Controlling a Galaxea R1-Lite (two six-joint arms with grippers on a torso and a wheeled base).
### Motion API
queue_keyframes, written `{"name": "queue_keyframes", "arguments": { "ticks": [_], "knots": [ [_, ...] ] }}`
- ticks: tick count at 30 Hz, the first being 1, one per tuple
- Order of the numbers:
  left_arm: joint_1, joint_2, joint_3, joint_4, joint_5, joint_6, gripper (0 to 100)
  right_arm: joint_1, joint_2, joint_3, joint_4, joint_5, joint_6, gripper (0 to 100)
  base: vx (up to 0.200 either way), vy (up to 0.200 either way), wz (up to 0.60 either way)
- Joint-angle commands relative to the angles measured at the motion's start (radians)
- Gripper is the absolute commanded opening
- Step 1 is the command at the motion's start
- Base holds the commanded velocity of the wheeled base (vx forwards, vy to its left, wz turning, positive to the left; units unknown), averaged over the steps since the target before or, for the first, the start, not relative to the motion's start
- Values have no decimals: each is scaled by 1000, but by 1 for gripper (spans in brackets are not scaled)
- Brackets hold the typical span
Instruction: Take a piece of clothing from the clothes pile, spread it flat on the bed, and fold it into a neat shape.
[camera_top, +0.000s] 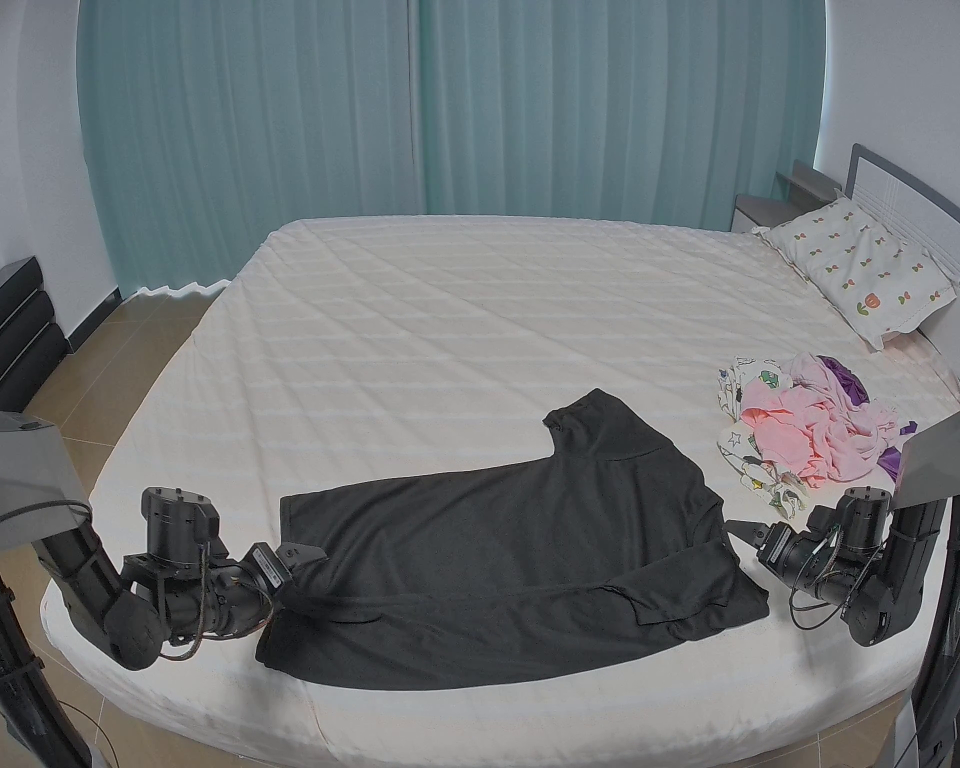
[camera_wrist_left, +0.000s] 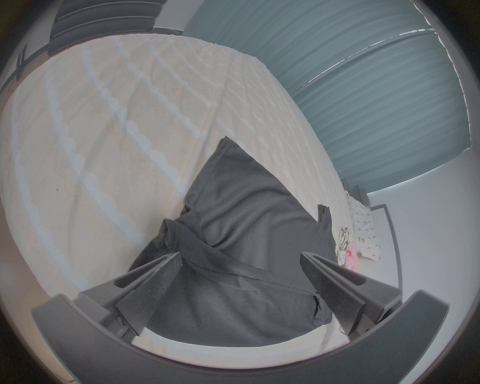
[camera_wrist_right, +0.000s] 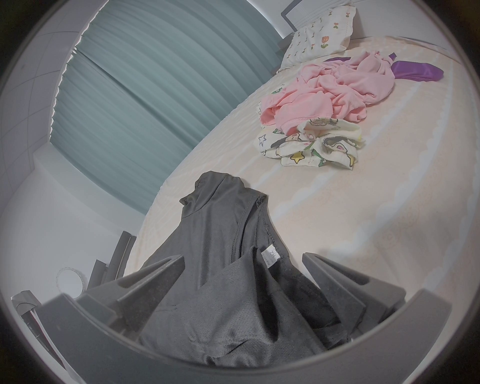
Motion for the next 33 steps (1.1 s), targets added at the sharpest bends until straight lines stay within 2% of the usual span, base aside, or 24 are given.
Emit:
{"name": "queue_keyframes", "arguments": {
  "ticks": [1, 8, 12, 17, 20, 21, 25, 33],
  "knots": [
    [-87, 78, -10, 0, 60, -4, 100, 7, 4, 1, 0, 1, -1, 100, 0, 0, 0],
    [-119, 124, -65, -3, 112, -12, 100, 7, 1, 1, 0, 1, -1, 100, 0, 0, 0],
    [-116, 196, -96, -23, 179, -30, 100, 13, 1, 1, 0, 1, -1, 100, 0, 0, 0],
    [-104, 228, -99, -98, 190, -32, 100, 20, 2, -1, -2, -1, -1, 100, 0, 0, 0],
    [-89, 228, -104, -138, 208, -70, 100, 21, 2, -1, -2, 1, -1, 100, 0, 0, 0],
    [-86, 227, -104, -187, 234, -117, 100, 23, 2, -1, -2, -1, -1, 100, 0, 0, 0],
    [-84, 233, -81, -276, 244, -145, 100, 23, 2, -1, -2, 1, -1, 100, 0, 0, 0],
    [-44, 241, -78, -296, 245, -151, 100, 21, 4, 1, -2, 1, 1, 100, 0, 0, 0]
  ]
}}
